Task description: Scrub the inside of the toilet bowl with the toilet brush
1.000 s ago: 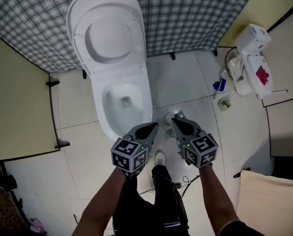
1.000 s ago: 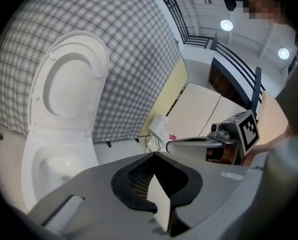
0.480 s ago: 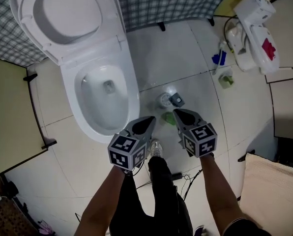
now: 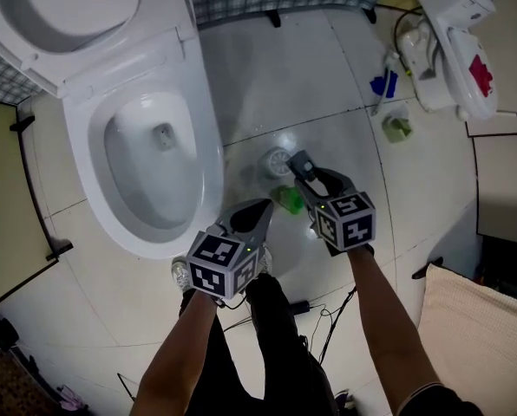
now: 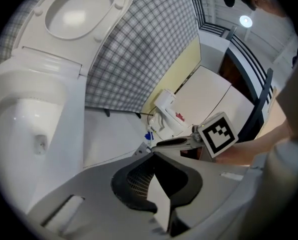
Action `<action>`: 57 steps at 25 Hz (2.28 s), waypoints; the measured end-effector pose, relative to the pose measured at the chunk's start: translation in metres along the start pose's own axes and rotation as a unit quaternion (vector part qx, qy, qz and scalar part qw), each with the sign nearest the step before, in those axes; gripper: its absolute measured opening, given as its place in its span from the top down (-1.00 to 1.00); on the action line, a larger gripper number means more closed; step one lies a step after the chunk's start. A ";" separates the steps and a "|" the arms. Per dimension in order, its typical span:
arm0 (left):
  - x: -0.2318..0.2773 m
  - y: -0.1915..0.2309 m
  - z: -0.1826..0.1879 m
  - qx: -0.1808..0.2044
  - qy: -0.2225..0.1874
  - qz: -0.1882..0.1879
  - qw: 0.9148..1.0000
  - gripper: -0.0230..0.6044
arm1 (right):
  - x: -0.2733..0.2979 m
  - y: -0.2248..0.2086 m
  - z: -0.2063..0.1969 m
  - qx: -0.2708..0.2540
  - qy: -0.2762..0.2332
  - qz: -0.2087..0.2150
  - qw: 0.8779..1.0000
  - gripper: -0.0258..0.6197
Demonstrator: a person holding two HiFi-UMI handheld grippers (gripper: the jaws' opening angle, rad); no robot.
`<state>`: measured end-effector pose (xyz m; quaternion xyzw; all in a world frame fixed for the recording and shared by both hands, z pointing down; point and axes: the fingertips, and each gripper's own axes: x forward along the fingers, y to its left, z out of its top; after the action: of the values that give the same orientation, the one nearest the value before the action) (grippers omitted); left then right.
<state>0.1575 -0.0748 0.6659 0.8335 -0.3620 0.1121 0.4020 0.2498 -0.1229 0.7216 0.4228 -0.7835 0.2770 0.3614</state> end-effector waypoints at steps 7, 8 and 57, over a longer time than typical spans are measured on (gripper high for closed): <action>0.008 -0.003 -0.011 -0.010 0.011 -0.007 1.000 0.90 | 0.042 -0.029 -0.020 -0.038 0.085 -0.010 0.996 0.07; 0.009 -0.003 -0.012 -0.010 0.013 -0.007 1.000 0.90 | 0.049 -0.032 -0.024 -0.046 0.101 -0.008 0.994 0.07; -0.115 0.004 0.071 0.011 -0.052 0.040 0.998 0.90 | -0.163 0.022 0.114 -0.038 -0.079 0.008 0.996 0.38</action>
<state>0.0657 -0.0710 0.5670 0.8274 -0.4143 0.0885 0.3686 0.2548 -0.1211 0.5218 0.4233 -0.8230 0.2158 0.3113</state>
